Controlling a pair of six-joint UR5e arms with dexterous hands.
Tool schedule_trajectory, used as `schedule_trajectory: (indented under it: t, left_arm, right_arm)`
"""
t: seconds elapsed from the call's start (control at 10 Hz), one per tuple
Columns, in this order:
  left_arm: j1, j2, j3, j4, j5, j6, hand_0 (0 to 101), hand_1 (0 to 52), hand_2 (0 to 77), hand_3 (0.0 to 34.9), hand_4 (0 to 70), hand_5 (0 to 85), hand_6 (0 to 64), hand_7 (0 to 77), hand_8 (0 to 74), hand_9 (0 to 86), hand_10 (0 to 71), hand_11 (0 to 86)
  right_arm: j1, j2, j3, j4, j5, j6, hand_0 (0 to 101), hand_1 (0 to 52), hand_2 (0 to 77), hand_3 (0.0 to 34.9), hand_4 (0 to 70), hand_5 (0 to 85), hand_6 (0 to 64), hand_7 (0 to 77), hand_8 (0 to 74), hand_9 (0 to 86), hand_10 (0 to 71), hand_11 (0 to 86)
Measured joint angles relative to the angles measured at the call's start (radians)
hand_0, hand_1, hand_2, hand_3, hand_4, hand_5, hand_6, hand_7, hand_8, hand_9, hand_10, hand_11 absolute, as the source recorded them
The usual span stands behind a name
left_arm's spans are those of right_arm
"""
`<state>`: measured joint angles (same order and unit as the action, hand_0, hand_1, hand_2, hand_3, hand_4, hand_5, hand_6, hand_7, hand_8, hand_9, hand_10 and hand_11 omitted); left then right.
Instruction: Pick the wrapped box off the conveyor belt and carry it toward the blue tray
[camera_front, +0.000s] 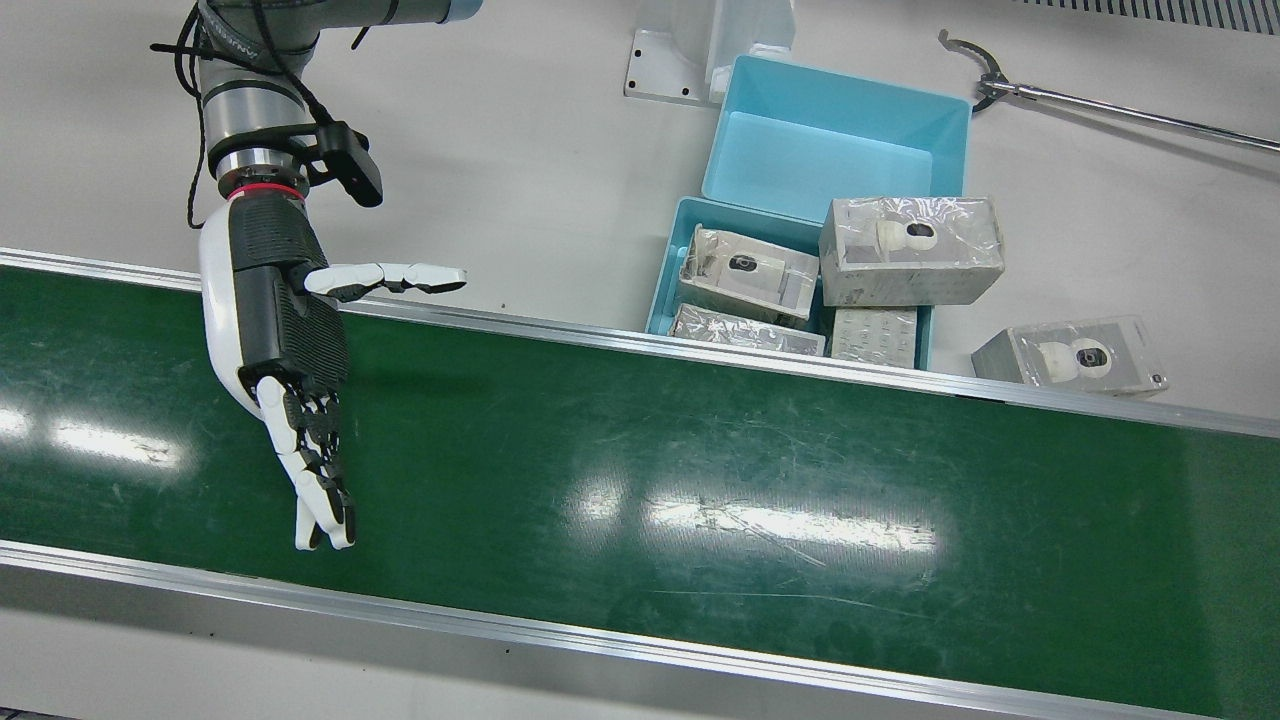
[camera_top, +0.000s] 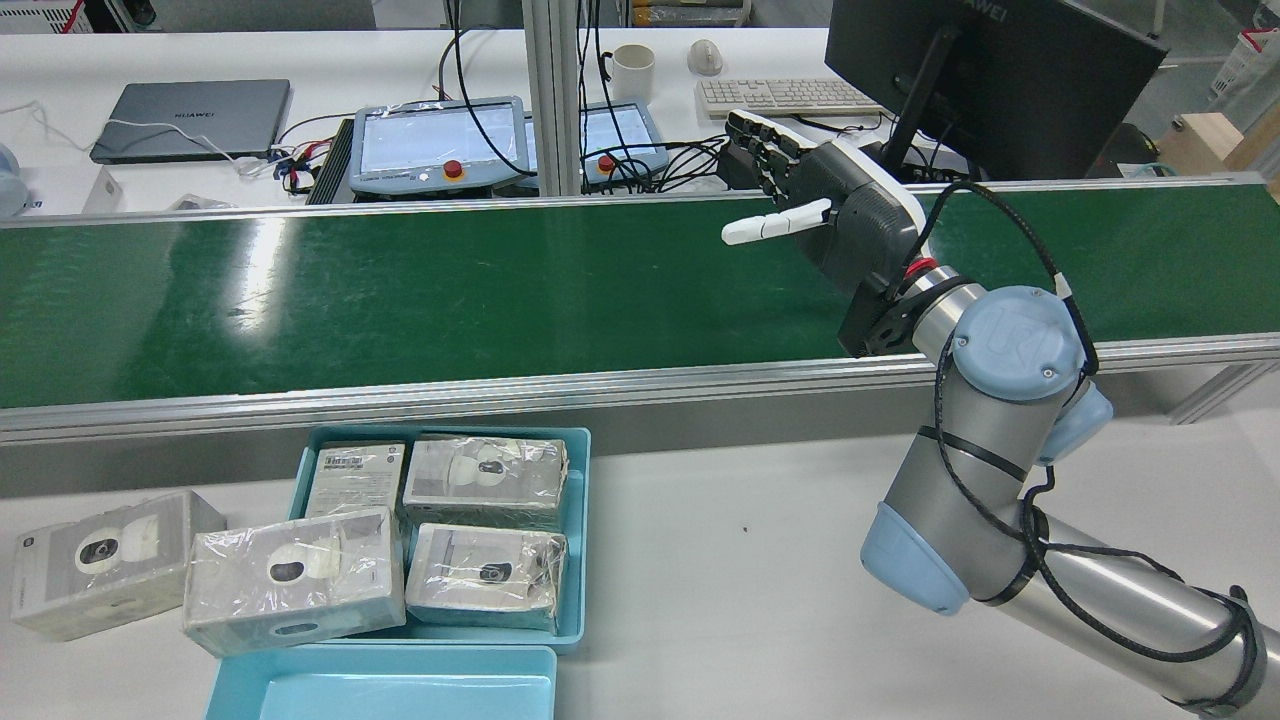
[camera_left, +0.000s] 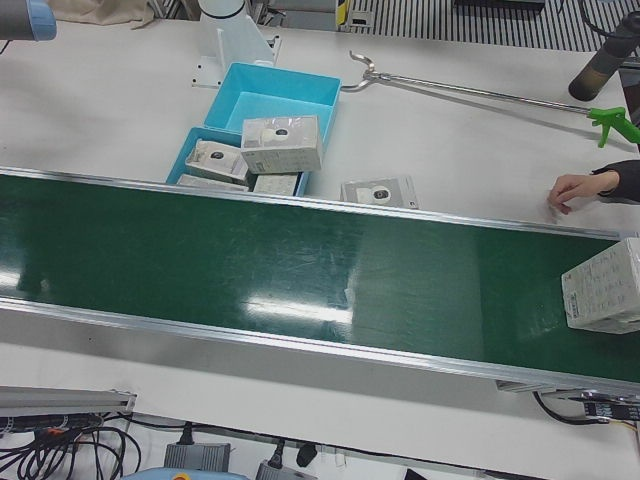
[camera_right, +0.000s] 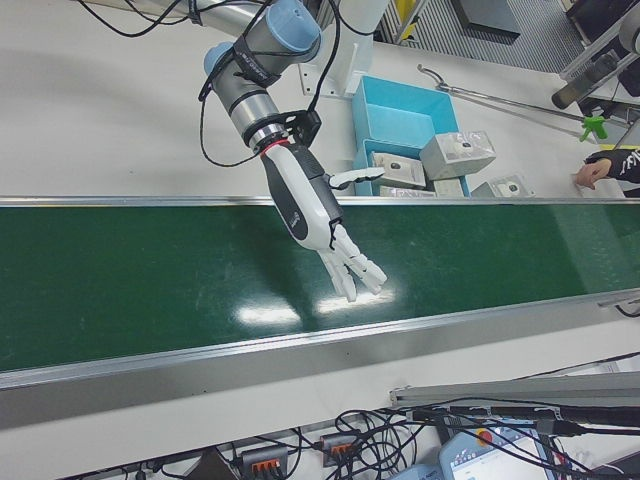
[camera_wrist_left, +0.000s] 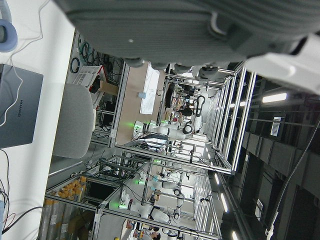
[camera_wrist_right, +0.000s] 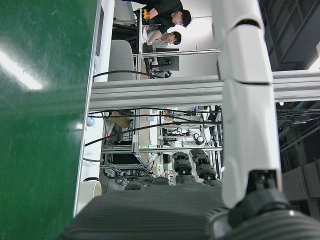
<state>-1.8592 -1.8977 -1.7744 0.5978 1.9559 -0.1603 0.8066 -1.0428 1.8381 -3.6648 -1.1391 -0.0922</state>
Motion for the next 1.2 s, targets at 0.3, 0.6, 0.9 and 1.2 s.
schedule_trajectory:
  t: [0.3, 0.6, 0.9, 1.2]
  left_arm:
    - [0.000, 0.000, 0.000, 0.000, 0.000, 0.000, 0, 0.0, 1.1, 0.0, 0.0, 1.1, 0.5, 0.5, 0.5, 0.5, 0.5, 0.5]
    - [0.000, 0.000, 0.000, 0.000, 0.000, 0.000, 0, 0.0, 0.5, 0.0, 0.0, 1.1, 0.5, 0.5, 0.5, 0.5, 0.0, 0.5]
    - [0.000, 0.000, 0.000, 0.000, 0.000, 0.000, 0, 0.0, 1.1, 0.0, 0.0, 1.1, 0.5, 0.5, 0.5, 0.0, 0.5, 0.5]
    - [0.000, 0.000, 0.000, 0.000, 0.000, 0.000, 0, 0.0, 1.1, 0.0, 0.0, 1.1, 0.5, 0.5, 0.5, 0.0, 0.0, 0.5]
  right_arm:
    - [-0.007, -0.003, -0.003, 0.000, 0.001, -0.002, 50, 18.0, 8.2, 0.0, 4.9, 10.4, 0.5, 0.5, 0.0, 1.1, 0.0, 0.5]
    - [-0.008, -0.001, -0.003, 0.000, 0.002, -0.001, 50, 18.0, 8.7, 0.0, 5.4, 10.9, 0.5, 0.5, 0.0, 1.1, 0.0, 0.5]
    - [-0.009, -0.001, -0.004, 0.000, 0.002, -0.001, 50, 16.9, 7.6, 0.0, 5.4, 11.5, 0.5, 0.5, 0.0, 1.1, 0.0, 0.5]
    - [-0.010, -0.001, -0.004, 0.000, 0.002, -0.001, 49, 16.9, 7.6, 0.1, 5.4, 11.5, 0.5, 0.5, 0.0, 1.1, 0.0, 0.5]
